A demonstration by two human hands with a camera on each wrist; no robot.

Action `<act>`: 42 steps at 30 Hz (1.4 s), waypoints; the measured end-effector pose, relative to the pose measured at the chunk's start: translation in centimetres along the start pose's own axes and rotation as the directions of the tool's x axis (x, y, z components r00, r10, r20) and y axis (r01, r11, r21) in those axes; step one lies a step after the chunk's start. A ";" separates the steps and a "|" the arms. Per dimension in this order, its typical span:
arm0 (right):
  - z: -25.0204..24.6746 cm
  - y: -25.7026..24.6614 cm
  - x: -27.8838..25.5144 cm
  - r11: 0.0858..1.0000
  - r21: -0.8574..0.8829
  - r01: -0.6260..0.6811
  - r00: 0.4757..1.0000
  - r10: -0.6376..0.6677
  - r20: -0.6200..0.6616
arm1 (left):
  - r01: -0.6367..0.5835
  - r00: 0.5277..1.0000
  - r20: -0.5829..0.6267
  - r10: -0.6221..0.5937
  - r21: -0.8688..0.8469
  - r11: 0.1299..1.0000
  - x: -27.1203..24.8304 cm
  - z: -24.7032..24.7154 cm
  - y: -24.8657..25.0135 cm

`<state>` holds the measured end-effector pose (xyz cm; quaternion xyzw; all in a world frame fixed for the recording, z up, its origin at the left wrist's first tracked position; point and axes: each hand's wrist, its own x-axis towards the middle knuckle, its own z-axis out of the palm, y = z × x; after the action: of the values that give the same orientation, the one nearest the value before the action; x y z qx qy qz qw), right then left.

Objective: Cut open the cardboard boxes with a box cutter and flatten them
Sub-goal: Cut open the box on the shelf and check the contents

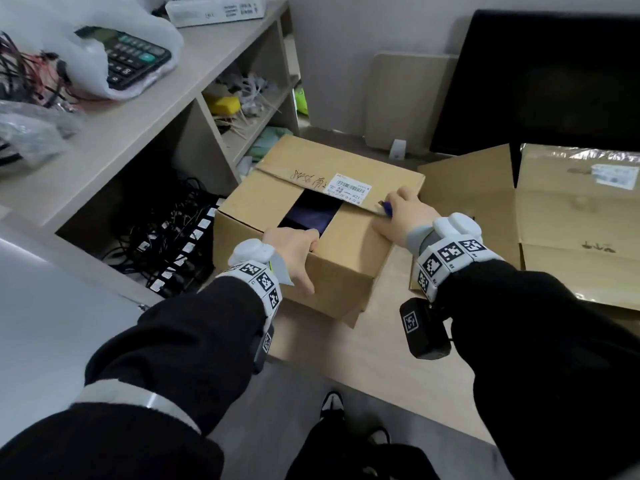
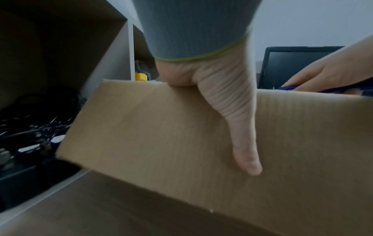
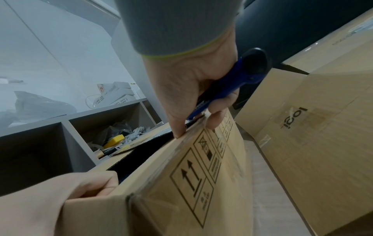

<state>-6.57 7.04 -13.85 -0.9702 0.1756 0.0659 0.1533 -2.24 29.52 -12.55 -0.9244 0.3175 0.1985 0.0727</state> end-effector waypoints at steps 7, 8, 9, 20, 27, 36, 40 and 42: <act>-0.6 -0.4 -0.4 1.000 -0.010 -0.008 1.000 0.008 -0.007 | 0.012 0.999 0.032 -0.014 0.064 0.998 0.1 -0.6 0.6; -0.7 -0.4 -0.5 1.000 -0.011 -0.003 1.000 0.003 -0.012 | 0.014 0.996 0.084 -0.019 0.060 0.998 0.1 -0.9 0.7; -0.9 -0.3 -0.6 1.000 -0.009 0.003 1.000 -0.003 -0.026 | 0.007 0.993 0.119 -0.011 0.033 0.999 0.2 -1.0 0.5; -7.0 0.1 -1.9 1.000 -0.007 0.023 0.942 -0.024 -0.335 | 0.023 0.992 0.117 0.049 -0.549 0.836 0.0 -2.8 0.1; -10.5 3.2 -0.9 0.956 0.261 -0.135 0.892 0.232 -0.387 | -0.121 0.973 0.071 0.219 -0.650 0.750 -3.0 -7.2 1.2; -12.0 3.9 1.1 0.907 0.359 -0.220 0.916 0.319 -0.244 | -0.154 0.905 0.236 0.353 -0.593 0.790 -4.1 -8.1 7.1; -12.7 4.0 1.6 0.928 0.301 -0.219 0.929 0.293 -0.227 | -0.128 0.876 0.335 0.346 -0.531 0.838 -3.4 -6.8 9.1; -12.7 4.2 1.8 0.930 0.294 -0.221 0.929 0.293 -0.228 | 0.036 0.866 0.347 0.360 -0.761 0.648 -3.6 -6.9 10.7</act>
<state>-5.46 -1.38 -3.39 -0.9093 0.3284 -0.0702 0.2457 -9.16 21.29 -4.86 -0.7610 0.2647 0.5339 -0.2565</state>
